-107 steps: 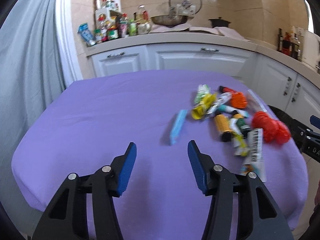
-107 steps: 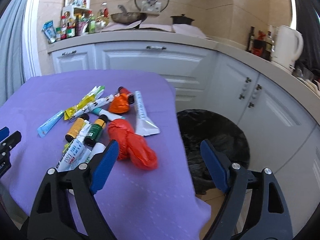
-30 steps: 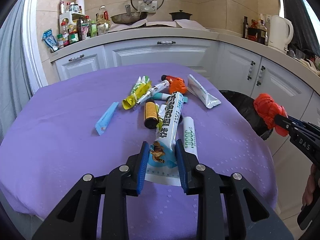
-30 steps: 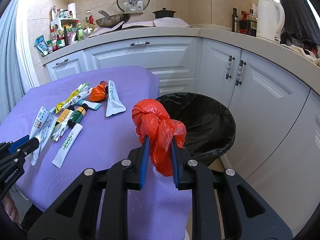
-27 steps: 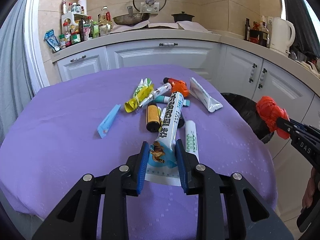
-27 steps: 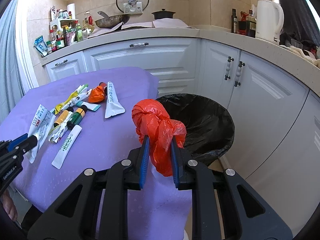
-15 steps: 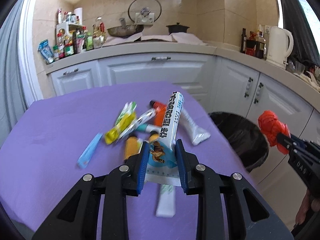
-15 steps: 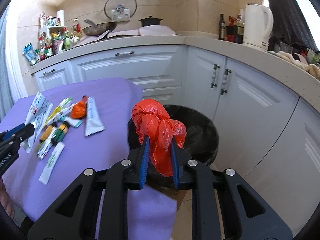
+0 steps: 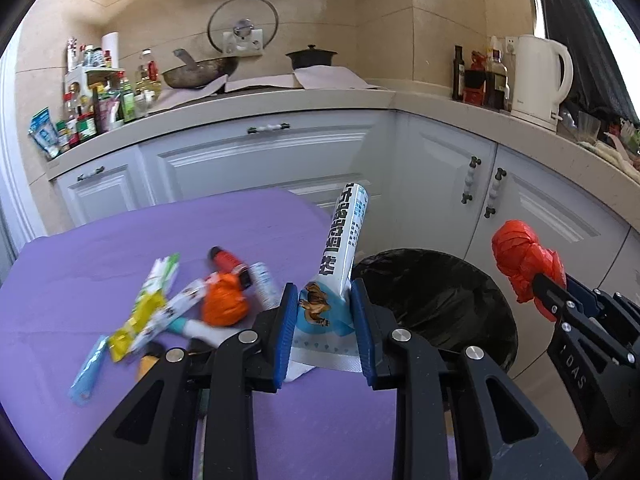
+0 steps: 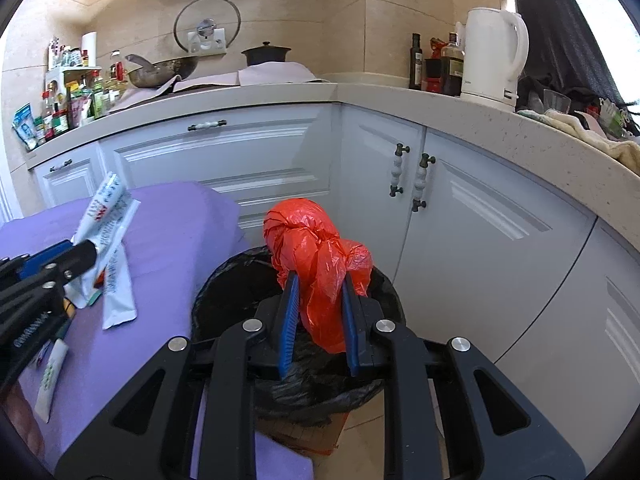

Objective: Collect trash
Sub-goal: 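Carry the tube and red bag over the bin and open both grippers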

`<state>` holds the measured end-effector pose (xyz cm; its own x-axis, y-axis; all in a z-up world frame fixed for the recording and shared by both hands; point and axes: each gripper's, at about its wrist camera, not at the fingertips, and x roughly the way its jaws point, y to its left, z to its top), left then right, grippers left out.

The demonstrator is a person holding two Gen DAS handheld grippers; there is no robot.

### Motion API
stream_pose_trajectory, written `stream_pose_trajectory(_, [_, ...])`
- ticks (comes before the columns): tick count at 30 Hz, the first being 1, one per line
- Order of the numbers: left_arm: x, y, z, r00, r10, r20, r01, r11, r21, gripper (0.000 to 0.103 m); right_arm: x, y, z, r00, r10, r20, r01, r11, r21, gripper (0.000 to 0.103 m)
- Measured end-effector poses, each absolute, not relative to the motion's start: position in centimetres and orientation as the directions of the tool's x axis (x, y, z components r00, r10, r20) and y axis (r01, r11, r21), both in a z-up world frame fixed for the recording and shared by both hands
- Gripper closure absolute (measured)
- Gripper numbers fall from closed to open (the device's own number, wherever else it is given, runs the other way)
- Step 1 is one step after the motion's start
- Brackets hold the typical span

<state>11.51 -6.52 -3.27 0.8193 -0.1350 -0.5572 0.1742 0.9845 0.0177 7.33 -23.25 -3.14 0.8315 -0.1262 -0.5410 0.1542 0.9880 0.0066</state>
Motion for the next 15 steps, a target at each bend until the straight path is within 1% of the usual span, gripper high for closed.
stream_pose_trajectory(15, [16.4,-11.2,-5.3,0.790,-0.103,-0.605,0.181,0.981,0.070,0.074,11.8,-26.3,-5.3,0.814,-0.137,-0.564,0.190,0.981,0.036,0.083])
